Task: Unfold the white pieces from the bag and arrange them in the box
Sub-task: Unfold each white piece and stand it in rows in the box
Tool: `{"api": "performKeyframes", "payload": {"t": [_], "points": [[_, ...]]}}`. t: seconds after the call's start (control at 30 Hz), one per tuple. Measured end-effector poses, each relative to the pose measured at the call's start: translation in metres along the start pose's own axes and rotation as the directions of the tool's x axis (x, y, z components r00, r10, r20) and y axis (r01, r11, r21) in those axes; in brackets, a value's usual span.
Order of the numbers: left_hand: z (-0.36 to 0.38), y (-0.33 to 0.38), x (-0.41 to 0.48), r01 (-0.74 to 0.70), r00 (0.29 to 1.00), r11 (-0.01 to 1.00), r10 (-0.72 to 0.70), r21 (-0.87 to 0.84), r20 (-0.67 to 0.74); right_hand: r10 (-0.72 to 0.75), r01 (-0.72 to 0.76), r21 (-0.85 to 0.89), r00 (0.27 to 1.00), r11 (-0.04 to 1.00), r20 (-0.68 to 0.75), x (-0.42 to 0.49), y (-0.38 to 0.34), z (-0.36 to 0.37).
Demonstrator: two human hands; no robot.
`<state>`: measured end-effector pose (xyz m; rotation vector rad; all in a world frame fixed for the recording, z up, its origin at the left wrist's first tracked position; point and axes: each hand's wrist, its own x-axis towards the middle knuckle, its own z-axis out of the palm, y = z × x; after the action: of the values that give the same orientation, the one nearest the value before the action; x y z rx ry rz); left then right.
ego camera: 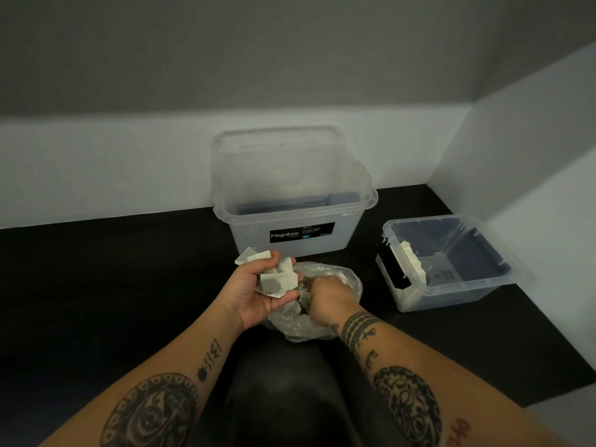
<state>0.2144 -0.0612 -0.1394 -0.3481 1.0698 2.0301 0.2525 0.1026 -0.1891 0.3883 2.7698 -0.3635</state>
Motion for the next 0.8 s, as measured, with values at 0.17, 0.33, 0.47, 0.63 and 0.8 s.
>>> {"api": "performKeyframes", "payload": {"t": [0.17,0.33,0.47,0.63,0.8], "points": [[-0.004,0.000,0.008,-0.076,0.986,0.995,0.084,0.063,-0.146,0.066,-0.073,0.393,0.997,0.917,0.029,-0.005,0.007,-0.037],[0.017,-0.003,0.013,-0.091,0.972,0.993,0.104,0.070,-0.212,0.003,-0.066,0.774,0.997,0.630,0.082,-0.031,0.014,-0.099],[0.045,-0.008,0.014,-0.012,0.991,0.998,0.020,0.060,-0.135,-0.081,0.000,0.853,0.995,0.523,0.050,-0.052,0.025,-0.127],[0.081,-0.016,0.010,0.025,0.998,0.989,-0.032,0.143,0.046,-0.011,0.041,0.849,0.999,0.527,-0.042,-0.055,0.048,-0.124],[0.110,-0.023,0.015,-0.028,0.989,0.987,0.004,0.157,0.148,0.112,0.036,0.944,0.991,0.328,-0.077,-0.047,0.076,-0.126]]}}
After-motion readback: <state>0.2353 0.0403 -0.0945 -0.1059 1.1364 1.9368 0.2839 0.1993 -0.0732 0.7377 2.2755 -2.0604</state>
